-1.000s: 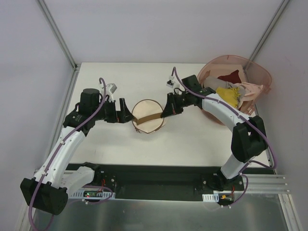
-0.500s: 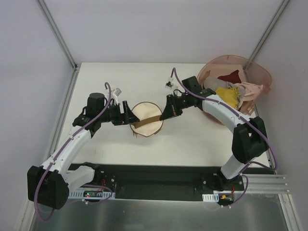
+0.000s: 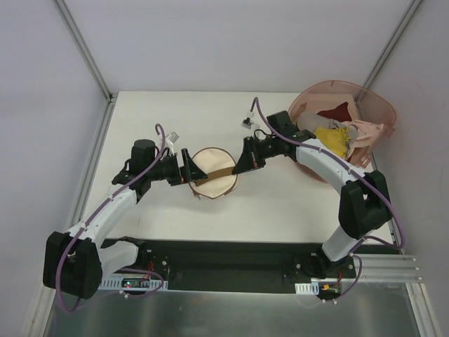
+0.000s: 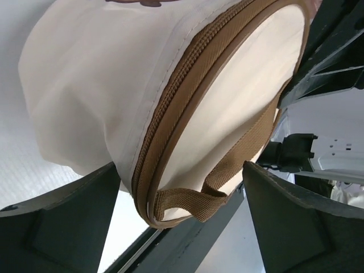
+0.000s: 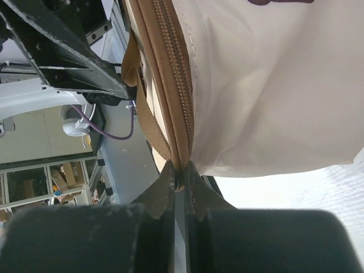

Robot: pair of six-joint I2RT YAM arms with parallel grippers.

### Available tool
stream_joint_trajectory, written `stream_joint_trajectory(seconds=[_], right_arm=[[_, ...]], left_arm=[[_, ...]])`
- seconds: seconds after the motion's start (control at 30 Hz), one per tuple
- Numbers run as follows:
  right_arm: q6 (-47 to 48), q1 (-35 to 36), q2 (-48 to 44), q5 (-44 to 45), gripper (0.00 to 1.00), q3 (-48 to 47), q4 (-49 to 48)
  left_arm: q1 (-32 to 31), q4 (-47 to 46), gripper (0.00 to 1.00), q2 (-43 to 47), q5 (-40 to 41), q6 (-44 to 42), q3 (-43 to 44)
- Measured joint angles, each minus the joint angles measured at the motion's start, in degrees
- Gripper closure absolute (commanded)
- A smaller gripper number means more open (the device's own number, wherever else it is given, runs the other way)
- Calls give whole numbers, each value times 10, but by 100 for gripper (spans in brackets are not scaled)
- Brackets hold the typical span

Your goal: Unzip the laundry bag and remove the bra

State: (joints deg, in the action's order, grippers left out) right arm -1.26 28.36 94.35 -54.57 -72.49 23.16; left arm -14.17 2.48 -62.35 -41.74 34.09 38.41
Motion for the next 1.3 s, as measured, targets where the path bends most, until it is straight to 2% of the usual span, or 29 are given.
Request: stream_joint_trajectory(seconds=[0.07, 0.1, 0.17, 0.2, 0.27, 0.3, 0.37, 0.5, 0.7, 0.77, 0.83, 0.97, 1.07, 1.2, 1.3], right_arm=[[-2, 0, 0, -3, 100, 1, -4], [-2, 0, 0, -4, 100, 1, -4], [-2, 0, 0, -4, 94, 2, -3], [-2, -1, 0, 0, 72, 2, -4], [-7, -4, 0, 13, 44, 2, 0], [-9, -5, 0, 28, 35, 0, 4], [-15, -6, -3, 75, 29, -2, 16], [-25, -5, -64, 200, 26, 8, 36], [-21, 7, -304, 368, 27, 31, 22], [-20, 37, -370, 425, 28, 53, 2], [-22, 101, -420, 486, 30, 84, -11], [-41, 212, -417, 577, 33, 139, -26], [-65, 271, -358, 636, 34, 159, -22], [-142, 300, -303, 688, 32, 159, -16], [-224, 299, -289, 694, 31, 159, -31]], left_arm=[[0, -14, 69, -3, -2, 13, -8], [0, -19, 100, -3, -1, 16, -13], [1, -26, 100, -3, 1, 29, -19], [0, -36, 100, -2, -4, 31, -20], [0, -39, 100, 6, -3, 39, -20], [0, -40, 100, 11, -2, 45, -20], [0, -33, 100, 21, 9, 58, -19], [0, 1, 100, 28, 40, 95, -7], [0, 35, 100, 28, 93, 209, 5], [0, 41, 100, 28, 107, 250, 6], [0, 42, 100, 28, 122, 296, 6], [0, 42, 100, 30, 144, 356, 6], [0, 42, 100, 38, 163, 376, 5], [0, 43, 100, 60, 182, 390, -7], [0, 43, 100, 82, 193, 398, -25]])
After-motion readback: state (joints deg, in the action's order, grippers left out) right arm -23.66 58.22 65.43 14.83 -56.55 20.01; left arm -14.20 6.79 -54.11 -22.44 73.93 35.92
